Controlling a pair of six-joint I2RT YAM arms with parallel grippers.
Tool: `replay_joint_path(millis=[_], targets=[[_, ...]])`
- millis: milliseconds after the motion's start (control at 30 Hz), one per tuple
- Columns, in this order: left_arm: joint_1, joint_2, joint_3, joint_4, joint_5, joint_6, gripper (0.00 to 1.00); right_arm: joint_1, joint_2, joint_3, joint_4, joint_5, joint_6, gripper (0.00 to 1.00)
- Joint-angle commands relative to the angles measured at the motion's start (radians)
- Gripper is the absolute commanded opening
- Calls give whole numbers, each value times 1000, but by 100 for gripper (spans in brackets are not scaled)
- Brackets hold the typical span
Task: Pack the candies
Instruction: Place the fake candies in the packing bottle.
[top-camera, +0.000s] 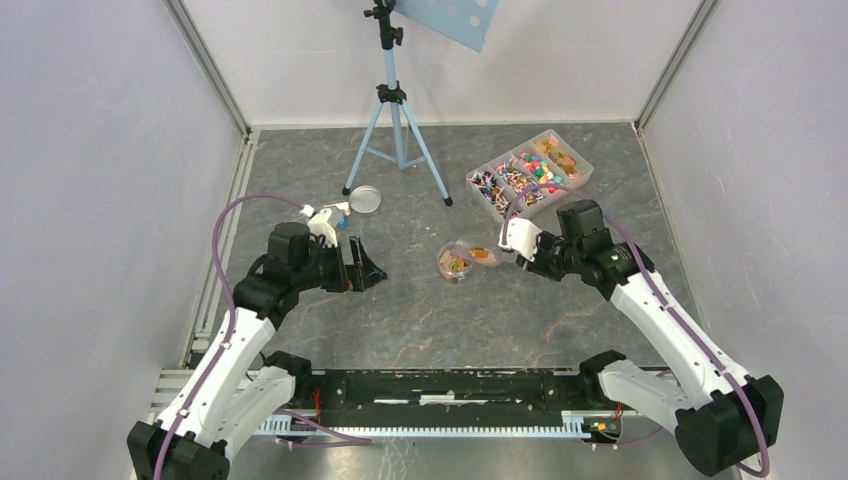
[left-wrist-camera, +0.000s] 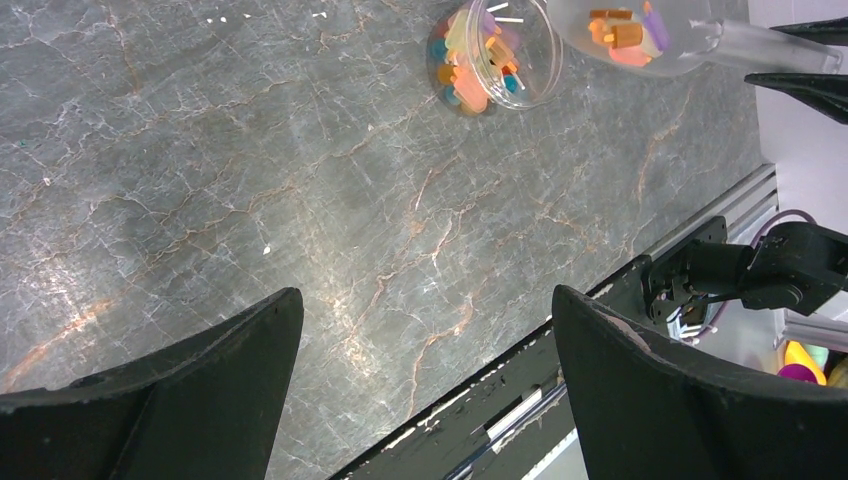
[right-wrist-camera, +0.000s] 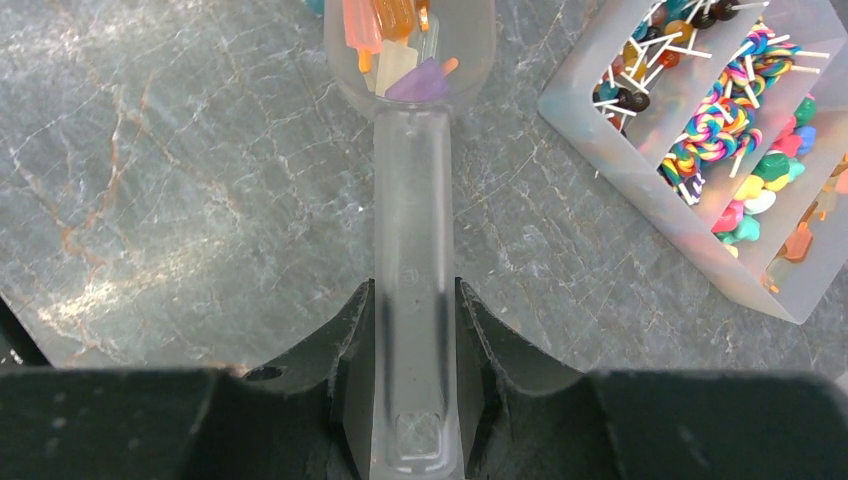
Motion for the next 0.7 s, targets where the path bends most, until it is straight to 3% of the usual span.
replay_joint_path(millis=[0, 667], targets=[[-3, -4, 8, 25, 30, 38, 100, 46, -23, 88, -94, 77, -17, 0], [-3, -17, 6, 25, 23, 39, 100, 201, 85, 245, -250, 299, 81, 0]])
